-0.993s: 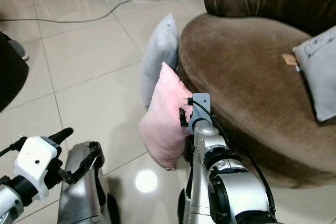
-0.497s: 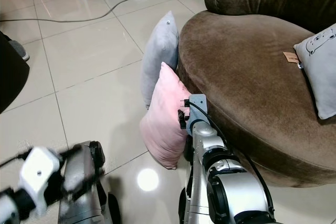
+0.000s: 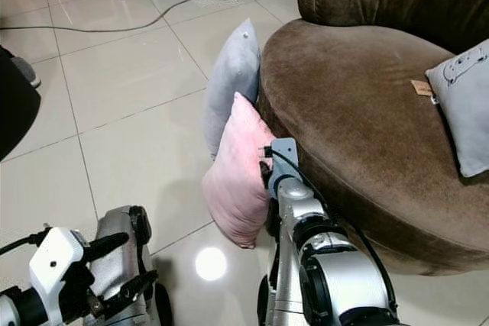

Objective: Move the pillow to the sofa from floor

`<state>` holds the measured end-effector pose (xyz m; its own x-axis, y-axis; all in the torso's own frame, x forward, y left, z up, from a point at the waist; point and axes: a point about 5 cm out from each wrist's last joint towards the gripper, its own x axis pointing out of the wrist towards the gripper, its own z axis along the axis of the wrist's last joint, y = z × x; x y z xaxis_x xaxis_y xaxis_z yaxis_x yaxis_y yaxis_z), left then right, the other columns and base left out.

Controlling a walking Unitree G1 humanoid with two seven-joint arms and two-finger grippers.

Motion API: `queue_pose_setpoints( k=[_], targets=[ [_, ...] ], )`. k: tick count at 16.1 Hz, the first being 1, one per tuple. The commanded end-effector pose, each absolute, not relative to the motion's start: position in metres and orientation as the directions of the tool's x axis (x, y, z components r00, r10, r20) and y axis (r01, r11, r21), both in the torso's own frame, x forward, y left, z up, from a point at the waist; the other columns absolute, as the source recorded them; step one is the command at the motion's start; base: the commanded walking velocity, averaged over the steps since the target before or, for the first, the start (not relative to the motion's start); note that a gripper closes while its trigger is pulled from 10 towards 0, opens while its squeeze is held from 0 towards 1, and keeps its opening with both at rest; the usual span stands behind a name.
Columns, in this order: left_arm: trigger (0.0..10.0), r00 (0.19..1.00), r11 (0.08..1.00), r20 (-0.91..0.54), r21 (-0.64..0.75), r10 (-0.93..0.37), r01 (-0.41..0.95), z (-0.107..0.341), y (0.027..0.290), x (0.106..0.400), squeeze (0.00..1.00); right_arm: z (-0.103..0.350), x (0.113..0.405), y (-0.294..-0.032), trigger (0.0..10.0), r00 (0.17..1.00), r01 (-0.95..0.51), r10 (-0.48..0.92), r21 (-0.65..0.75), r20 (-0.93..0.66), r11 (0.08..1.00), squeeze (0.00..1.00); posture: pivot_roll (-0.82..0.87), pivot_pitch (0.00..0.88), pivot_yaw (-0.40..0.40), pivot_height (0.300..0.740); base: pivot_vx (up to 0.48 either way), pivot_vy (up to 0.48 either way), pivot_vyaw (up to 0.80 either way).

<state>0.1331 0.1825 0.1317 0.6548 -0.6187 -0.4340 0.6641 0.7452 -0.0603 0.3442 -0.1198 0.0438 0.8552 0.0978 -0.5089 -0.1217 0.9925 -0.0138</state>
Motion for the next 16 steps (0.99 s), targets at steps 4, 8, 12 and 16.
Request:
queue_pose_setpoints(
  k=[4, 8, 12, 16],
  targets=[
    [10.0, 0.649, 0.739, -0.435, -0.058, -0.624, 0.671, 0.135, 0.183, 0.134, 0.49, 0.036, 0.338, -0.114, 0.0, 0.834, -0.141, 0.115, -0.007, -0.539, 0.990, 0.00, 0.05, 0.064, 0.010, 0.395, 0.000, 0.000, 0.00],
    [10.0, 0.666, 0.751, -0.426, -0.052, -0.612, 0.658, 0.133, 0.184, 0.137, 0.49, 0.036, 0.338, -0.107, 0.0, 0.832, -0.169, 0.140, -0.004, -0.536, 0.986, 0.00, 0.06, 0.035, -0.013, 0.395, 0.000, 0.000, 0.00],
    [10.0, 0.698, 0.785, -0.426, -0.047, -0.575, 0.618, 0.127, 0.187, 0.135, 0.49, 0.032, 0.332, -0.088, 0.0, 0.817, -0.226, 0.202, 0.023, -0.541, 0.974, 0.00, 0.06, 0.000, -0.030, 0.395, 0.000, 0.000, 0.00],
    [10.0, 0.762, 0.826, -0.399, 0.021, -0.509, 0.563, 0.124, 0.198, 0.154, 0.48, 0.039, 0.334, -0.075, 0.0, 0.808, -0.287, 0.307, 0.119, -0.503, 0.950, 0.00, 0.04, 0.000, -0.019, 0.395, 0.000, 0.000, 0.00]
  ],
)
